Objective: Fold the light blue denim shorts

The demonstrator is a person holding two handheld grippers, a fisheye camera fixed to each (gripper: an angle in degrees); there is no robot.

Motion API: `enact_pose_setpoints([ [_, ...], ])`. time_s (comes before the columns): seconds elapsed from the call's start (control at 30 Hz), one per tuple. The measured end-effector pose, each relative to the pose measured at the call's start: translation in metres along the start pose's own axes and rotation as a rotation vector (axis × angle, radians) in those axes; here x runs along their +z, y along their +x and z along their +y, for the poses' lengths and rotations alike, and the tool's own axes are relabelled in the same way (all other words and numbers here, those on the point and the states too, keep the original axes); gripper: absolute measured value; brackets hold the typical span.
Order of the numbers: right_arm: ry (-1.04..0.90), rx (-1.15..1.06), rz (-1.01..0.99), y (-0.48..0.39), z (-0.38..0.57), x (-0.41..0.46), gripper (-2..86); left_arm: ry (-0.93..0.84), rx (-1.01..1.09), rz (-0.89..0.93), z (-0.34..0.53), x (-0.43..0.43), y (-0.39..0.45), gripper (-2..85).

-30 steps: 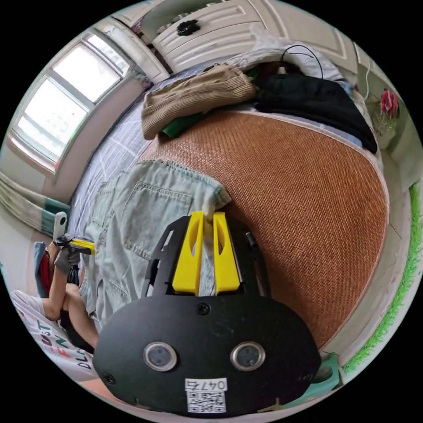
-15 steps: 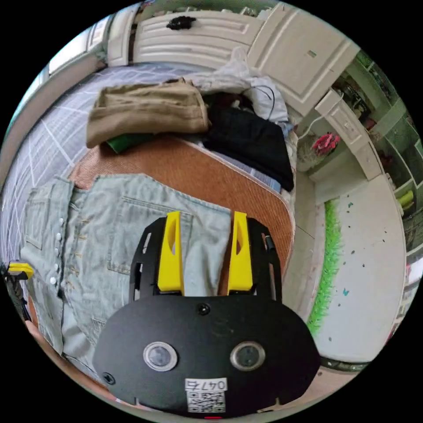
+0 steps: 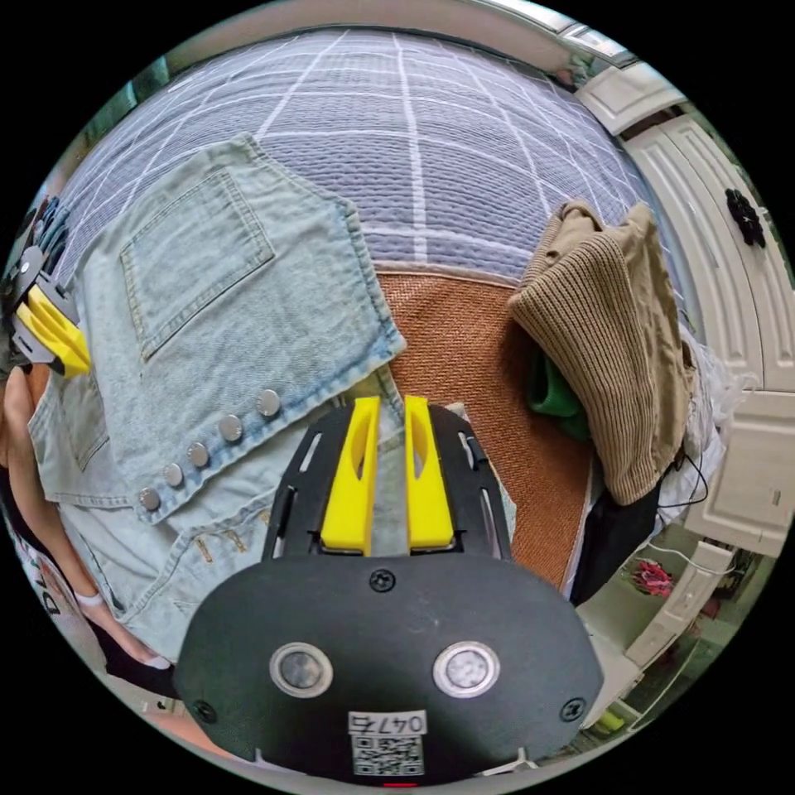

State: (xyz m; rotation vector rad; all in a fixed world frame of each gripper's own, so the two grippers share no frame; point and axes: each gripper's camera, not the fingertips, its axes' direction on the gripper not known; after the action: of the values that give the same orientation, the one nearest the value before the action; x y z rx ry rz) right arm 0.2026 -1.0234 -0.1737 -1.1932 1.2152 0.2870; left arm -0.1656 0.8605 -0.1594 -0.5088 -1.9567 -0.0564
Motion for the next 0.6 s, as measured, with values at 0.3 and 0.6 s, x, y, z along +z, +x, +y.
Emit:
enact_pose_setpoints([
  [0.3, 0.021, 0.047, -0.172, 0.030, -0.005, 0.014, 8.2, 0.024, -0.006, 0.040, 0.023, -0.007, -0.007, -0.9],
  [0.6, 0.093, 0.060, -0.249, 0.025, 0.002, 0.029, 2.9, 0.006, -0.006, 0.020, 0.045, -0.011, -0.012, -0.9],
])
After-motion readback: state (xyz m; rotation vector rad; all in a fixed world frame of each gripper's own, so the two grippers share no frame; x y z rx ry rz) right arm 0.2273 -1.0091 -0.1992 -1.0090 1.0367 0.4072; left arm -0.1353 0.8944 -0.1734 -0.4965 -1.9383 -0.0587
